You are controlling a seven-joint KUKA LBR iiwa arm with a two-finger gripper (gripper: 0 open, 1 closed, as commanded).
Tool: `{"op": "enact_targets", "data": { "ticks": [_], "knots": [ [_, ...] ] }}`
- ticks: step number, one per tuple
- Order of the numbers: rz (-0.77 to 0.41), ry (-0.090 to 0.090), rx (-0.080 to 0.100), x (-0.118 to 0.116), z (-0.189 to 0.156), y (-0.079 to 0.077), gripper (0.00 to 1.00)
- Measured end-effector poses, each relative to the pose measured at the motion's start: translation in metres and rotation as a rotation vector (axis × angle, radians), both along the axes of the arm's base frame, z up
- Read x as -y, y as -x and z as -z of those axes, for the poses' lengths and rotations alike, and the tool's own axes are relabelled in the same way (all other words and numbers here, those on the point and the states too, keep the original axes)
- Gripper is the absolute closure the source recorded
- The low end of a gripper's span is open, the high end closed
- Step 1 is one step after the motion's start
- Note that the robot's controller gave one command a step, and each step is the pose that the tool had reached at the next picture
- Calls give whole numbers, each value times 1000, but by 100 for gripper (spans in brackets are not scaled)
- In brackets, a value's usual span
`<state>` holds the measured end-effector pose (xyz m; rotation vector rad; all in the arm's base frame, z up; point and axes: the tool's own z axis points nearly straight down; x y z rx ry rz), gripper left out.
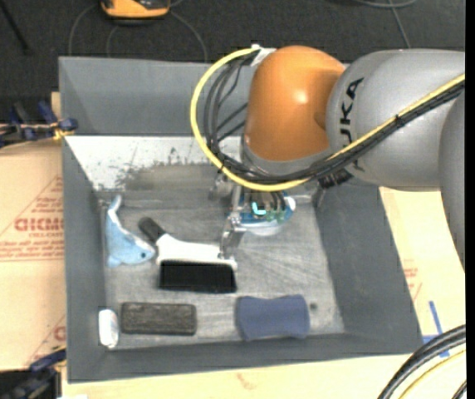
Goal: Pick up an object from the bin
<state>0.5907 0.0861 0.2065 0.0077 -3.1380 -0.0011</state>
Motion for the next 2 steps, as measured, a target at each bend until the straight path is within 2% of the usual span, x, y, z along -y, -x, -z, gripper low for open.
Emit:
{"op": "enact_targets", "data": {
  "ticks": [1, 2],
  "knots": [
    [2, -1, 8, 0, -4, -2, 0],
    [31, -1, 12, -14, 60, 9, 0]
  ]
}}
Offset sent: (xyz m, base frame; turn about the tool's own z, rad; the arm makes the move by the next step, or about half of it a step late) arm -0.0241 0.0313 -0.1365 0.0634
